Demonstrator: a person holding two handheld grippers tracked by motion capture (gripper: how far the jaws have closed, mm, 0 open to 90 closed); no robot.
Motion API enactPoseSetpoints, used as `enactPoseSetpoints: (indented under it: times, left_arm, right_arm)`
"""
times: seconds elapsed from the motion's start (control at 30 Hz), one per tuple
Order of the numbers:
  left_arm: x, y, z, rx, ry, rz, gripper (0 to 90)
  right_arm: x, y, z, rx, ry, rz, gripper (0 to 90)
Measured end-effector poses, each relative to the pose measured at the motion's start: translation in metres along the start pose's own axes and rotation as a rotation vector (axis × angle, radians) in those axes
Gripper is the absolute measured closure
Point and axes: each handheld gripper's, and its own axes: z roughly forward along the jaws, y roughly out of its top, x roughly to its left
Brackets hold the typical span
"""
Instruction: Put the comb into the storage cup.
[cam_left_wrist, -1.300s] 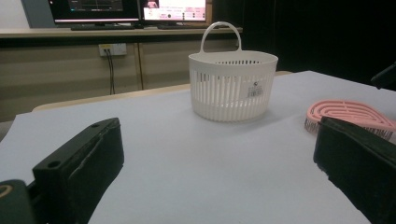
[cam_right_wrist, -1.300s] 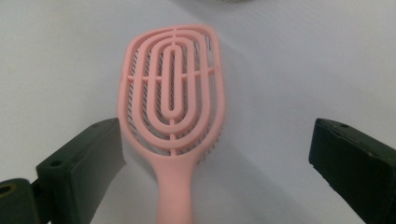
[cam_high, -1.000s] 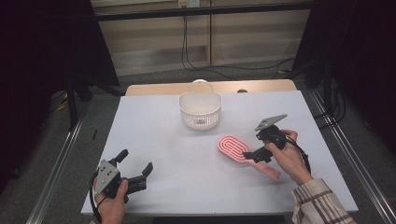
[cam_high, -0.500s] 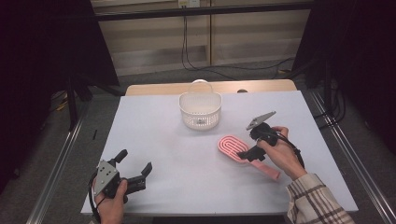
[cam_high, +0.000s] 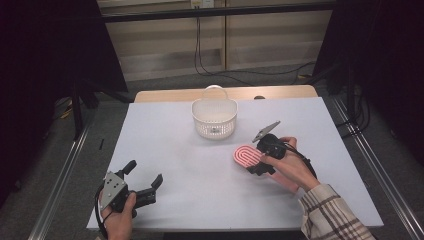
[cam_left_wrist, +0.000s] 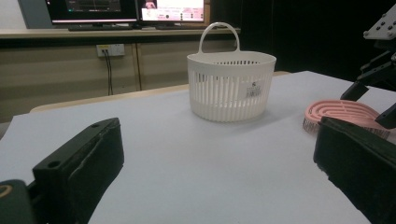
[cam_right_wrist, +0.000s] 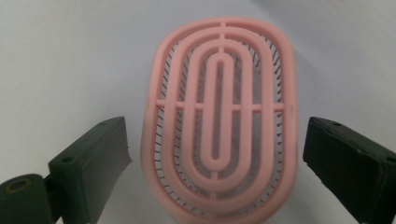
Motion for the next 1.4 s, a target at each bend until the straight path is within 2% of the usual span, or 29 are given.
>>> enactPoseSetpoints:
  times: [0.23, 0.4, 0.73, 0.87, 1.1, 1.23, 1.4]
  left_arm:
    - [0.000, 0.000, 0.000, 0.001, 0.001, 0.000, 1.7]
    - [0.000, 0.000, 0.000, 0.002, -0.003, 0.000, 1.7]
    - [0.000, 0.000, 0.000, 0.011, 0.002, 0.013, 1.8]
    - [0.000, 0.000, 0.000, 0.013, 0.007, 0.017, 1.8]
    - [0.000, 0.000, 0.000, 0.013, 0.008, 0.014, 1.8]
    - [0.000, 0.000, 0.000, 0.015, 0.010, 0.018, 1.8]
    - [0.000, 0.000, 0.000, 0.015, 0.010, 0.019, 1.8]
  right_arm:
    - [0.000, 0.000, 0.007, 0.030, 0.016, -0.003, 6.7]
    - [-0.002, 0.000, 0.011, 0.052, 0.007, 0.016, 9.3]
    - [-0.001, 0.003, 0.018, 0.086, -0.010, 0.019, 10.1]
    - [0.000, 0.004, 0.021, 0.093, 0.004, 0.017, 12.1]
    - [0.002, 0.006, 0.028, 0.126, -0.009, -0.001, 13.0]
    - [0.003, 0.007, 0.029, 0.126, -0.026, -0.006, 9.6]
    - [0.001, 0.007, 0.030, 0.133, -0.034, -0.006, 10.6]
